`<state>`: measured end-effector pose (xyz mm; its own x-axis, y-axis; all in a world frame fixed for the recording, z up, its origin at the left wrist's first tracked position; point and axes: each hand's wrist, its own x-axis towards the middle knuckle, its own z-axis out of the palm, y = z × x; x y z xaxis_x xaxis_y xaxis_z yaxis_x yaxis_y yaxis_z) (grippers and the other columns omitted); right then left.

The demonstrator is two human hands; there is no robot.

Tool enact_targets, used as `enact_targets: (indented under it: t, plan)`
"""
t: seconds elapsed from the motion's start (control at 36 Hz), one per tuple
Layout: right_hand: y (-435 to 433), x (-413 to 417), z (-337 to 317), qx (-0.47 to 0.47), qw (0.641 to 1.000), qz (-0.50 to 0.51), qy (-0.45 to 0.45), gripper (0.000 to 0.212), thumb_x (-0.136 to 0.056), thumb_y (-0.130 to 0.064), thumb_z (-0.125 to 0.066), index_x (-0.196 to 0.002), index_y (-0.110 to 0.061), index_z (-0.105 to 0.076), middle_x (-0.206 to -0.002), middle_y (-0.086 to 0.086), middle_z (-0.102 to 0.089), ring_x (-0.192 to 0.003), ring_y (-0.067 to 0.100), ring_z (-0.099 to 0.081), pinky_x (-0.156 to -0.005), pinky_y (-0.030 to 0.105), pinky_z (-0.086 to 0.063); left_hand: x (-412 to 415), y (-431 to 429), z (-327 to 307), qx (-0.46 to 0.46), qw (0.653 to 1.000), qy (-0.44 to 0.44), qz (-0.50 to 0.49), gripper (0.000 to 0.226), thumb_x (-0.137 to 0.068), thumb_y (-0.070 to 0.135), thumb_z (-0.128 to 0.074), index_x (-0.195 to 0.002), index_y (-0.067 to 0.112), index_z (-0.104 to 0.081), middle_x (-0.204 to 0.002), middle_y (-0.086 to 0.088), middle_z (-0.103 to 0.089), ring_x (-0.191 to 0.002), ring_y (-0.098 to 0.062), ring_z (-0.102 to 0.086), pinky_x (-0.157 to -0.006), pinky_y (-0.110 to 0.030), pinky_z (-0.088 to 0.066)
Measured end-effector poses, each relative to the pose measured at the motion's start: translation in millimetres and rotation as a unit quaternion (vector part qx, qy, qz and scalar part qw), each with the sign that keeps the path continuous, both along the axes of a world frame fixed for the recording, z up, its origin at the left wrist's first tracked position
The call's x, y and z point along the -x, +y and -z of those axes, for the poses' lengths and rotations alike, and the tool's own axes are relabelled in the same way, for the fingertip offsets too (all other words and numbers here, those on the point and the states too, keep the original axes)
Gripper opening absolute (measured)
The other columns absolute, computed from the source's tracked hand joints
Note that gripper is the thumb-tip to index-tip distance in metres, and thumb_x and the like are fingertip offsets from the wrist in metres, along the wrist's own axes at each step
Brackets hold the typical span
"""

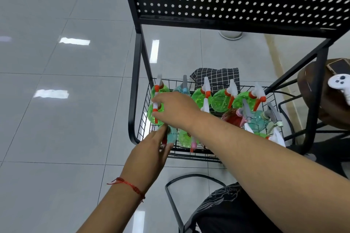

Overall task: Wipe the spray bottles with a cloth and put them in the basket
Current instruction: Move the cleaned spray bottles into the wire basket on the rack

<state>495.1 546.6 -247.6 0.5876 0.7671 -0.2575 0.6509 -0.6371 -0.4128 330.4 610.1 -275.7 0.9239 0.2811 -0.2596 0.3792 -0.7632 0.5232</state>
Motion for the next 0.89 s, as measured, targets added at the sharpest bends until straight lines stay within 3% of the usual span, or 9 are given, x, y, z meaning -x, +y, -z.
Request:
enact_targets:
  t: [0.19, 0.28, 0.33, 0.47, 0.56, 0.64, 0.75, 0.81, 0.89]
  plan:
    - [-12.3, -3.0, -17.1, -0.116, 0.988, 0.089, 0.05, 0.042, -0.097, -0.032, -0.064, -0.138, -0.041, -0.065, -0.134, -0.01, -0.07, -0.123, 0.016, -0.064, -0.099, 0.037, -0.054, 1.8, 4.1, -16.5, -0.013, 1.0, -0.004, 0.008, 0.056, -0.104, 0.048, -0.062, -0.156, 0.04, -0.044, -0.138, 0.013, -0.064, -0.099, 0.0, -0.058, -0.072, -0.001, -0.037]
    - [-26.5, -10.0, -26.2, -0.163, 0.97, 0.156, 0.085, 0.032, -0.1, -0.029, -0.063, -0.127, -0.044, -0.07, -0.105, -0.018, -0.07, -0.089, 0.016, -0.074, -0.083, 0.038, -0.06, -3.1, 12.5, -31.7, -0.01, 1.0, -0.017, -0.011, 0.058, -0.103, 0.052, -0.06, -0.157, 0.035, -0.048, -0.146, 0.008, -0.063, -0.12, -0.011, -0.066, -0.096, -0.024, -0.054]
    - [-38.2, -17.7, -28.3, -0.187, 0.959, 0.188, 0.101, 0.028, -0.101, -0.027, -0.062, -0.121, -0.045, -0.071, -0.093, -0.018, -0.066, -0.065, 0.016, -0.07, -0.071, 0.039, -0.062, -14.1, 21.0, -44.8, -0.01, 0.997, -0.059, -0.042, 0.05, -0.105, 0.047, -0.059, -0.152, 0.03, -0.056, -0.143, 0.003, -0.066, -0.119, -0.018, -0.069, -0.1, -0.038, -0.059]
    - [-62.7, -30.7, -30.7, -0.201, 0.951, 0.217, 0.09, 0.032, -0.105, -0.021, -0.057, -0.128, -0.037, -0.071, -0.121, -0.014, -0.072, -0.074, 0.007, -0.07, -0.066, 0.025, -0.053, -71.8, 42.5, -56.0, -0.04, 0.992, -0.105, -0.052, 0.041, -0.109, 0.02, -0.057, -0.15, 0.02, -0.058, -0.145, -0.008, -0.064, -0.122, -0.028, -0.068, -0.104, -0.04, -0.053]
    - [-74.1, -25.1, -34.7, -0.194, 0.952, 0.214, 0.098, 0.031, -0.106, -0.021, -0.055, -0.13, -0.033, -0.071, -0.127, -0.014, -0.069, -0.053, -0.01, -0.058, -0.054, 0.021, -0.043, -106.5, 44.5, -45.4, -0.059, 0.997, -0.044, -0.017, 0.046, -0.112, 0.028, -0.05, -0.157, 0.018, -0.047, -0.152, -0.011, -0.055, -0.125, -0.031, -0.065, -0.107, -0.044, -0.053]
    - [-85.2, -17.7, -38.4, -0.179, 0.958, 0.205, 0.093, 0.031, -0.107, -0.023, -0.055, -0.131, -0.035, -0.07, -0.134, -0.006, -0.068, -0.043, -0.003, -0.052, -0.051, 0.018, -0.042, -122.6, 43.7, -31.2, -0.079, 0.996, 0.043, 0.006, 0.054, -0.113, 0.036, -0.041, -0.164, 0.018, -0.033, -0.158, -0.018, -0.046, -0.135, -0.037, -0.058, -0.112, -0.048, -0.049]
    - [-99.3, -13.1, -41.2, -0.16, 0.964, 0.198, 0.077, 0.032, -0.106, -0.023, -0.057, -0.133, -0.037, -0.068, -0.141, -0.01, -0.064, -0.087, 0.002, -0.067, -0.093, 0.029, -0.053, -126.2, 44.6, -15.3, -0.09, 0.993, 0.071, 0.008, 0.071, -0.113, 0.041, -0.041, -0.171, 0.019, -0.007, -0.157, -0.019, -0.05, -0.134, -0.038, -0.058, -0.112, -0.05, -0.05]
    - [-105.3, -11.7, -40.4, -0.159, 0.963, 0.202, 0.083, 0.033, -0.105, -0.021, -0.058, -0.132, -0.038, -0.069, -0.139, -0.012, -0.064, -0.082, 0.001, -0.063, -0.093, 0.03, -0.053, -126.5, 44.2, -10.3, -0.098, 0.993, 0.07, 0.009, 0.075, -0.112, 0.042, -0.041, -0.172, 0.02, -0.001, -0.156, -0.018, -0.052, -0.133, -0.037, -0.059, -0.111, -0.05, -0.051]
    - [-111.2, -10.7, -35.2, -0.153, 0.962, 0.208, 0.086, 0.034, -0.104, -0.021, -0.059, -0.133, -0.037, -0.069, -0.14, -0.008, -0.066, -0.114, 0.01, -0.065, -0.102, 0.03, -0.05, -126.6, 43.6, -6.7, -0.108, 0.992, 0.068, 0.011, 0.075, -0.112, 0.043, -0.041, -0.172, 0.02, -0.002, -0.155, -0.017, -0.053, -0.131, -0.037, -0.06, -0.11, -0.051, -0.052]
